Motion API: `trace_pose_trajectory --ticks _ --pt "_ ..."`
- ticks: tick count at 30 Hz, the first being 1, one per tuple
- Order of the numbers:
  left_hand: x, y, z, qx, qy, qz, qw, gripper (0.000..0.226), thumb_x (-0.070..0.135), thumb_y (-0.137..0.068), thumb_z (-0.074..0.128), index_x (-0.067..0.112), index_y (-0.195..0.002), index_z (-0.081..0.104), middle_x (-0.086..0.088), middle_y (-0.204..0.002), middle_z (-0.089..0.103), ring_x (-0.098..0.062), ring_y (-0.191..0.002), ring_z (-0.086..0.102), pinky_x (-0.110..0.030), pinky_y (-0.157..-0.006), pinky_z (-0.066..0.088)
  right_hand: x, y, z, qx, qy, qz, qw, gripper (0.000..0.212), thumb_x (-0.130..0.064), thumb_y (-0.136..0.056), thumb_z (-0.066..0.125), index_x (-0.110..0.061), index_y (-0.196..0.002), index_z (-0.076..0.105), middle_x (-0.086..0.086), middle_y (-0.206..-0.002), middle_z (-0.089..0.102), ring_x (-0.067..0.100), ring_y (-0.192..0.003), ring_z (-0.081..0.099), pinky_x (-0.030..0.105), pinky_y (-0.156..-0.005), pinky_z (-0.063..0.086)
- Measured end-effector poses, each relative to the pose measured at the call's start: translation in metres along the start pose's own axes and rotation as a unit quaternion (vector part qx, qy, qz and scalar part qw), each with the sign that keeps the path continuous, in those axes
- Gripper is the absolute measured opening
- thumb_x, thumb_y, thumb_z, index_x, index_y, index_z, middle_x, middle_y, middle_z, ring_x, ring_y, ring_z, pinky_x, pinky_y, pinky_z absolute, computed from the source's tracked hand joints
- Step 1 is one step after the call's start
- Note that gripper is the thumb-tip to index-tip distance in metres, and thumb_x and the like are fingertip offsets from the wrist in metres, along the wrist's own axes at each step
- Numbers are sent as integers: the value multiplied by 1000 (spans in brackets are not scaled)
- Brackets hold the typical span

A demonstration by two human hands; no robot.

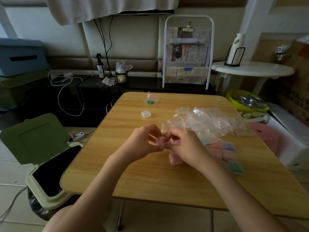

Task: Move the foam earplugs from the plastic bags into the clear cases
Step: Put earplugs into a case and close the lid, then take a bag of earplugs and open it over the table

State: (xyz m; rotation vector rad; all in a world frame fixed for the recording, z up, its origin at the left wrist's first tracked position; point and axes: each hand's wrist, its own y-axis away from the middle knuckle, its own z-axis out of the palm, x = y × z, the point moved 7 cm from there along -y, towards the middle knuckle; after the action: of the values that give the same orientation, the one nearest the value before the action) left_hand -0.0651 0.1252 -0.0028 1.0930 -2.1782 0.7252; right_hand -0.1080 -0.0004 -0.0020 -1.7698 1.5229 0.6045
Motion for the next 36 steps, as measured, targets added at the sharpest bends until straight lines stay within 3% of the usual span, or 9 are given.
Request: trace_pose_trajectory --ticks 2,4,8,12,15,22,26,29,36 --pt "-1 3 5 -10 -86 10 996 37 20 -71 82 18 -101 60 10 -101 63 -3 -93 58 -11 -73 49 5 2 12 -36 32 10 999 12 -39 -85 67 -29 -83 60 2 -60 68 4 -57 63 43 -86 52" --pt "-2 5 8 -19 -135 14 991 37 22 -73 80 19 -104 60 10 -105 62 -2 -93 53 -7 -70 40 7 0 18 -33 119 -10 992 14 -45 -84 62 -31 -83 58 -4 -54 62 -3 -72 57 47 -100 37" --pt "-4 5 10 -25 -142 15 989 35 19 -75 78 18 -106 61 8 -108 63 -3 -90 53 -6 -71 40 -4 0 13 -10 167 -27 986 20 -45 -86 63 -26 -92 64 -18 -76 45 3 -90 36 41 -98 37" --pt "-7 4 11 -37 -145 3 989 36 23 -76 76 23 -108 61 9 -112 61 -8 -94 57 -25 -81 50 -9 2 13 -32 187 -46 981 26 -43 -88 61 -21 -102 65 -21 -87 40 10 -104 45 39 -94 43" --pt "-11 2 6 -41 -117 -5 992 35 24 -77 76 23 -108 61 11 -112 59 -7 -94 58 -23 -80 52 -8 1 11 -21 176 -49 983 32 -51 -88 59 -24 -103 64 -21 -92 43 3 -101 40 30 -92 39" --pt "-25 -5 -18 20 -97 -26 995 18 14 -84 68 22 -99 61 13 -100 59 0 -84 57 -10 -67 45 -3 -22 -7 41 90 -33 995 11 -24 -94 57 -23 -102 65 -16 -94 59 7 -86 60 24 -82 50" --pt "-42 -9 -26 55 -131 -42 989 18 15 -87 64 20 -105 61 8 -107 62 -8 -91 58 -24 -80 52 4 -56 -1 16 90 -24 995 16 -19 -95 56 -22 -107 65 -10 -108 63 7 -102 57 22 -87 46" --pt "-56 -15 -33 66 -163 -50 983 18 18 -88 61 21 -105 60 6 -111 60 -10 -93 57 -31 -83 53 4 -100 11 -20 142 -20 989 32 -26 -94 57 -20 -125 55 -3 -131 56 12 -122 49 26 -98 41" --pt "-82 -31 -56 78 -181 -70 978 17 20 -90 59 21 -107 59 6 -110 55 -11 -91 56 -28 -79 49 32 -216 52 -104 290 37 951 108 -75 -71 58 -27 -153 7 -3 -161 -3 28 -147 4 54 -116 18"
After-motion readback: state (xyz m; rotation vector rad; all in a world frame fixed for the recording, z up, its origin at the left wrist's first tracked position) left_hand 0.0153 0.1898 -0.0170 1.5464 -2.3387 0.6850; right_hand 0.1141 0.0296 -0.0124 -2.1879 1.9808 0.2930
